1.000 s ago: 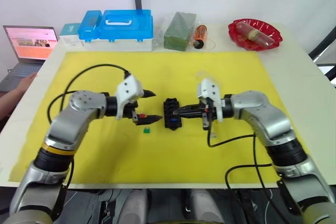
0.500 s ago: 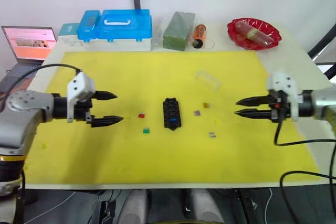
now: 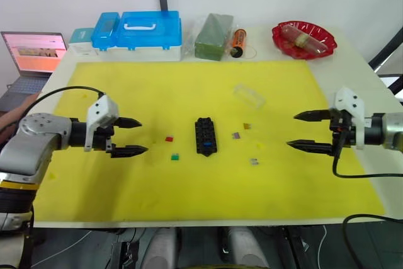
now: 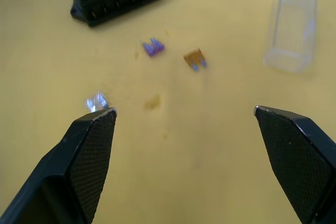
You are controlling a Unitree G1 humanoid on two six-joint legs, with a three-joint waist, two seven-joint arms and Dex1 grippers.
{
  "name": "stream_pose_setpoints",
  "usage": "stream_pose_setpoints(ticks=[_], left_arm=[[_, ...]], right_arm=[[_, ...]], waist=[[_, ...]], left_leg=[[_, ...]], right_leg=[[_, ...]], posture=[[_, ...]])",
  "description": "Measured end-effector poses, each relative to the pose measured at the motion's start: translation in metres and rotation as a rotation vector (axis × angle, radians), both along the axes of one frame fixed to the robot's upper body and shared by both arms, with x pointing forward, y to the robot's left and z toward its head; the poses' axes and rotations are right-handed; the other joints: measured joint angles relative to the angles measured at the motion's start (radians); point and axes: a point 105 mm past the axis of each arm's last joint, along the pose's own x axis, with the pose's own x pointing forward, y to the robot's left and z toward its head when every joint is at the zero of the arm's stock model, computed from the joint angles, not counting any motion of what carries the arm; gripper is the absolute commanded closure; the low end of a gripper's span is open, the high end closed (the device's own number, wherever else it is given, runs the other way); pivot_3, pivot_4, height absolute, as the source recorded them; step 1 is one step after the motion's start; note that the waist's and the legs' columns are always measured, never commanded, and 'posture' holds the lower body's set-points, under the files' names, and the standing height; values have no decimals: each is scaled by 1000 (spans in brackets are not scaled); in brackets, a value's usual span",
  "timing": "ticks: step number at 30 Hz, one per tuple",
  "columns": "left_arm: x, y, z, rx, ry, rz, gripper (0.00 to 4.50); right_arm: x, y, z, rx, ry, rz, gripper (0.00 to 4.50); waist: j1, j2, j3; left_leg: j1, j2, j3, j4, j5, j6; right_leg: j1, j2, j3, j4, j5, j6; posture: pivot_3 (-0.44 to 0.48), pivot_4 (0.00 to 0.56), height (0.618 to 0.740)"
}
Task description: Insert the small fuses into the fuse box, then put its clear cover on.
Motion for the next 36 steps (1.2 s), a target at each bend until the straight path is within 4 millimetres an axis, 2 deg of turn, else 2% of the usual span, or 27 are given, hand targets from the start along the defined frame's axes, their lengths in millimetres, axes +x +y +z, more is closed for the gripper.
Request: stream_pose_setpoints(ticks=[5, 9, 12, 15, 16, 19, 26, 36], left_arm=[[11, -19, 5, -154, 167, 23, 0], [22, -12, 3, -236, 349, 118, 0], [28, -16, 7, -322, 474, 152, 0], [29, -10, -4, -354, 602, 213, 0], [29, -9, -9, -361, 640, 233, 0], [30, -9, -21, -375, 706, 267, 553], [35, -14, -23, -393, 757, 292, 553], [35, -29, -25, -415, 818, 250, 553]], right_arm=[[-3, 45, 10, 26, -69, 135, 38], [-5, 80, 4, 34, -86, 220, 38], [-5, 100, 8, 42, -126, 272, 38], [-5, 116, 6, 61, -134, 293, 38], [-4, 118, 3, 62, -125, 288, 38], [-3, 121, 0, 61, -113, 278, 0], [0, 120, -2, 67, -122, 233, 0], [-9, 127, -2, 100, -90, 232, 0]], waist=[[1, -1, 1], [-2, -1, 1], [-1, -1, 1], [-2, -1, 1], [-1, -1, 1], [1, -1, 1], [3, -1, 1], [4, -1, 1]], left_leg=[[0, 0, -1, 0, 0, 0], [-2, 0, -1, 0, 0, 0], [-2, -1, -2, 0, 0, 0], [-2, -1, -3, 0, 0, 0], [-3, -1, -3, 0, 0, 0], [-5, -1, -4, 2, 0, 0], [-7, -1, -6, 4, 0, 0], [-8, -2, -7, 4, 0, 0]], right_leg=[[0, 1, -1, 0, 0, 1], [-1, 1, -1, 1, 1, 2], [-1, 1, -1, 1, 0, 2], [-1, 1, -2, 1, 0, 2], [-2, 1, -2, 1, 0, 2], [-3, 1, -2, 1, 0, 2], [-3, 0, -4, 1, 0, 2], [-3, 0, -5, 1, 1, 2]], posture=[[0, 150, 740], [0, 150, 740], [0, 150, 740], [0, 150, 740], [0, 150, 740], [0, 150, 740], [0, 150, 740], [0, 150, 740]])
